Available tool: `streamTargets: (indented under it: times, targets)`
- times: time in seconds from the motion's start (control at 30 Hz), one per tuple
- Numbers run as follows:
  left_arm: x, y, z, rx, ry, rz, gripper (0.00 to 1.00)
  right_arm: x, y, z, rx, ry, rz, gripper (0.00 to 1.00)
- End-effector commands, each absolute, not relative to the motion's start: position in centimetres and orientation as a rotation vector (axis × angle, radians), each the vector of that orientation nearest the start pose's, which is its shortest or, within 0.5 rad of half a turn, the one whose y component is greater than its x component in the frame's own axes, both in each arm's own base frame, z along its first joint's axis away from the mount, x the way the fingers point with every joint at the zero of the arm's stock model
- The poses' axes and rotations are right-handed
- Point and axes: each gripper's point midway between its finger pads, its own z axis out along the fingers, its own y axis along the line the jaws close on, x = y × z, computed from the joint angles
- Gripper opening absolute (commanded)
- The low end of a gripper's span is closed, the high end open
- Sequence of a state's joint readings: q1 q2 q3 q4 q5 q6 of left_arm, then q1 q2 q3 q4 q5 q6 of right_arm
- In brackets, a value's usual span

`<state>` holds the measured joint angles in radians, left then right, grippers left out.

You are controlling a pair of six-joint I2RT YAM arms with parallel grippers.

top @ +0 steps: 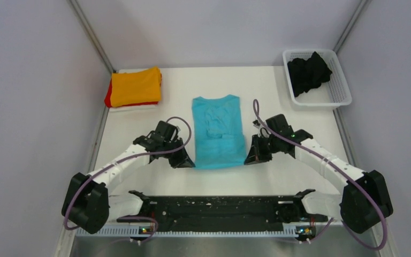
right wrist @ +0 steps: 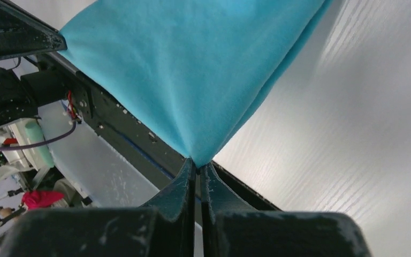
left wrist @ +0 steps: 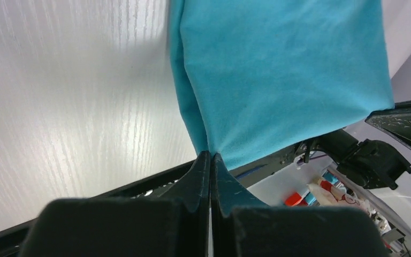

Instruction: Fold and stack the t-shirts

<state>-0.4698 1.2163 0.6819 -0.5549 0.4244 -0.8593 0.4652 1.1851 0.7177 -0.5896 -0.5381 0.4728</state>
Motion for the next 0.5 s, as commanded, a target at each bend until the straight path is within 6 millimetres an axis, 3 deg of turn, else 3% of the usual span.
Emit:
streamTargets:
  times: [0.0,0.17,0.33,0.47]
  targets:
    - [19.9,-20.9,11.2,-0.390,2.728,-0.961,0.00,20.0,20.8,12.9,-0.251,2.617,0.960,0.00]
    - [25.1,-22.1,14.4,-0.309,2.611,-0.962,0.00,26.6,20.6,16.4,-0.169,2.426,0.911,0.00]
    - [30.5,-21.8,17.0,-0.288,2.529,-0.914,0.00,30.5,21.0,18.3,-0.163,2.348,0.884,0.00]
    - [33.8,-21.2,17.7,-0.333,2.492,-0.903,0.00,33.7,21.3,19.7,-0.091,2.280,0.898,0.00]
